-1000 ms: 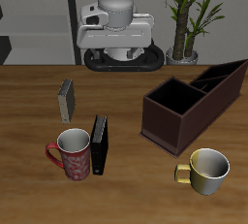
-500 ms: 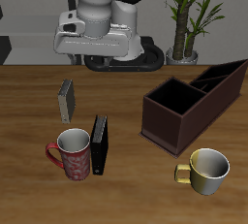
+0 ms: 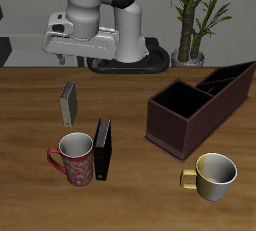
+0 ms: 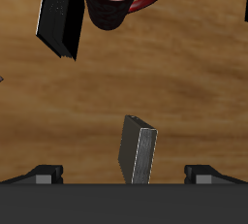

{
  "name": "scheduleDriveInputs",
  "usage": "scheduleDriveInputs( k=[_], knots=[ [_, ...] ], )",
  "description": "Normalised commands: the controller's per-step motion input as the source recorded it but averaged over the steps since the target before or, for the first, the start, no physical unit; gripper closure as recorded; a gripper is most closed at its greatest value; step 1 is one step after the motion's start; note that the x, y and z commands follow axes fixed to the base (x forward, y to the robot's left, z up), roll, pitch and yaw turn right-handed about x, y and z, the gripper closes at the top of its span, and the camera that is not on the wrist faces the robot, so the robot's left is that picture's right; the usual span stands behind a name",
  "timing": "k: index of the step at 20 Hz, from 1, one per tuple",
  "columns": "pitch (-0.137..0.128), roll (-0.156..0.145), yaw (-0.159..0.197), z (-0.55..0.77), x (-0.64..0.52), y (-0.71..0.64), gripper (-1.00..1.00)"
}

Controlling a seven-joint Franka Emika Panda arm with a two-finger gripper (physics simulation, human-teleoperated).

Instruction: Place the yellow book into the left desk caddy's left compartment

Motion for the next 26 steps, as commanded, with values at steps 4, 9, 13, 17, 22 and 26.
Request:
scheduleDriveInputs(
  k=[4, 9, 13, 17, 22, 26],
  knots=[
    [-0.013, -0.021, 0.047, -0.27, -0.09, -0.12, -1.00],
    [-0.012, -0.017, -0.003, -0.23, -0.05, -0.02, -1.00],
    [-0.014, 0.014, -0.023, -0.20, -0.04, -0.02, -1.00],
    [-0.021, -0.033, -0.048, -0.16, -0.06, -0.13, -1.00],
    [0.012, -0.001, -0.030, -0.21, -0.03, -0.14, -1.00],
    [0.021, -0.009, -0.013, -0.19, -0.03, -0.13, -1.00]
  ],
)
